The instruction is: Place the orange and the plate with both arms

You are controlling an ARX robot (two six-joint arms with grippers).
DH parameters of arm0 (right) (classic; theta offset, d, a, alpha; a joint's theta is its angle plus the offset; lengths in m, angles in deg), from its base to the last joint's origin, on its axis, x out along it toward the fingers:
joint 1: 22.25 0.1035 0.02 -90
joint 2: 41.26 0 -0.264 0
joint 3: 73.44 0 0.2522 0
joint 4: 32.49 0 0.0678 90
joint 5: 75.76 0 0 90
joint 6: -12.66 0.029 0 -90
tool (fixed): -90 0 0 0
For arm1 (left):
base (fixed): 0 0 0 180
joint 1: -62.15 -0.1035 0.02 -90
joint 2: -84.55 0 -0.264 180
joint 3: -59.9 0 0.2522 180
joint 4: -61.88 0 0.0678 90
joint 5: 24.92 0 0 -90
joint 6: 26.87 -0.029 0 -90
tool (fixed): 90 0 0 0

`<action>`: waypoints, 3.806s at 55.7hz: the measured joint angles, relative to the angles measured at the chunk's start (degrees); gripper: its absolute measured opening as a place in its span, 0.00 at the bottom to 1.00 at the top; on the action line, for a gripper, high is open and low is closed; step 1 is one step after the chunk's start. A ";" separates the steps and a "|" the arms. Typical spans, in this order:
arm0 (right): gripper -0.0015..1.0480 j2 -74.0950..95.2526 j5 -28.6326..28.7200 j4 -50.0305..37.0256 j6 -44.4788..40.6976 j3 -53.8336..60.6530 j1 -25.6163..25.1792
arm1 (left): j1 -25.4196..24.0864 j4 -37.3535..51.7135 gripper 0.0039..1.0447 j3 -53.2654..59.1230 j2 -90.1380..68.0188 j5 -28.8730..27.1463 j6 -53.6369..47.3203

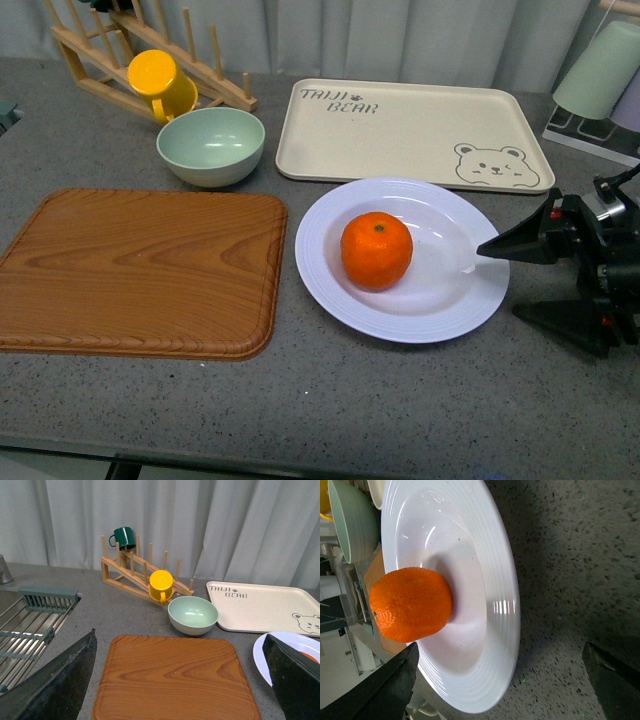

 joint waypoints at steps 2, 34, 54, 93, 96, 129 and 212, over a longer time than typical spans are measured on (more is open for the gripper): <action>0.91 0.61 0.13 -0.46 0.61 -0.46 0.31 | 0.00 0.00 0.94 0.00 0.00 0.00 0.00; 0.65 5.20 0.79 -3.85 6.21 -4.31 2.99 | 0.00 0.00 0.94 0.00 0.00 0.00 0.00; 0.08 5.92 0.68 -1.29 5.22 -4.48 2.62 | 0.00 0.00 0.94 0.00 0.00 0.00 0.00; 0.03 0.07 5.97 -24.11 22.64 1.33 1.92 | 0.00 0.00 0.94 0.00 0.00 0.00 0.00; 0.03 0.11 4.87 -27.08 25.53 1.33 2.03 | 0.00 0.00 0.94 0.00 0.00 0.00 0.00; 0.03 11.28 -10.91 -38.88 43.67 -12.07 9.16 | 0.00 0.00 0.94 0.00 0.00 0.00 -0.02; 0.93 16.37 -29.31 -22.29 41.16 -26.03 11.34 | 0.00 0.00 0.94 0.00 0.00 0.00 -0.02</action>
